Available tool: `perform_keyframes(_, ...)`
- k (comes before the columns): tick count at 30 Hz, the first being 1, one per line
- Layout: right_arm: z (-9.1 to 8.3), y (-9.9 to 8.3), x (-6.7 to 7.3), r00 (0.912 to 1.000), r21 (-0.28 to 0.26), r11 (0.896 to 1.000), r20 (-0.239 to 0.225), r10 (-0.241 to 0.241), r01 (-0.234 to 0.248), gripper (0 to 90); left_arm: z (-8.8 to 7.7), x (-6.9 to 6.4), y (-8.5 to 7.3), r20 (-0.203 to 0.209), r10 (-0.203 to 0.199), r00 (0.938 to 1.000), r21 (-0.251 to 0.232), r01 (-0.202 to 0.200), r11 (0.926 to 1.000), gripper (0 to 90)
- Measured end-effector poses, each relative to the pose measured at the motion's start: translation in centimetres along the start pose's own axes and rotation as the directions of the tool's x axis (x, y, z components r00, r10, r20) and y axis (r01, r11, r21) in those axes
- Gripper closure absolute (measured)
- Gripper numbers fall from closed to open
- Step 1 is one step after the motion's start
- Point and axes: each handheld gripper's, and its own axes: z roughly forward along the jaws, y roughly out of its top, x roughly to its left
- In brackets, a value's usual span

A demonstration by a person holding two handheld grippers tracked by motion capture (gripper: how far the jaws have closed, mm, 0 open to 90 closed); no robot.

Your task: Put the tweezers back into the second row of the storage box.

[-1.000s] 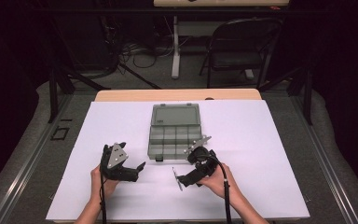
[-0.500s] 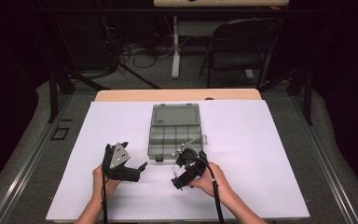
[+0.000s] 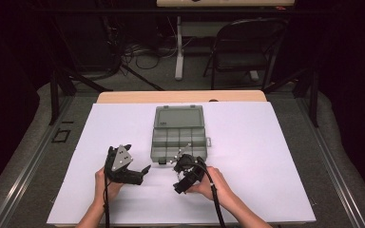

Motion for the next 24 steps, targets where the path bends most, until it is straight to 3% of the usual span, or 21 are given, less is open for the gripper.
perform_keyframes(9, 0.8, 0.6, 0.6, 0.9986, 0.047, 0.998, -0.003, -0.052, 0.052, 35.6, 0.1, -0.1, 0.0, -0.009, 0.006, 0.9999, 0.012, -0.006, 0.9999, 0.3)
perform_keyframes(24, 1.8, 1.6, 0.2, 0.9974, 0.120, 0.990, -0.015, -0.071, 0.072, 60.3, 0.0, 0.0, 0.0, -0.004, 0.005, 1.0000, 0.013, -0.005, 0.9999, 0.4)
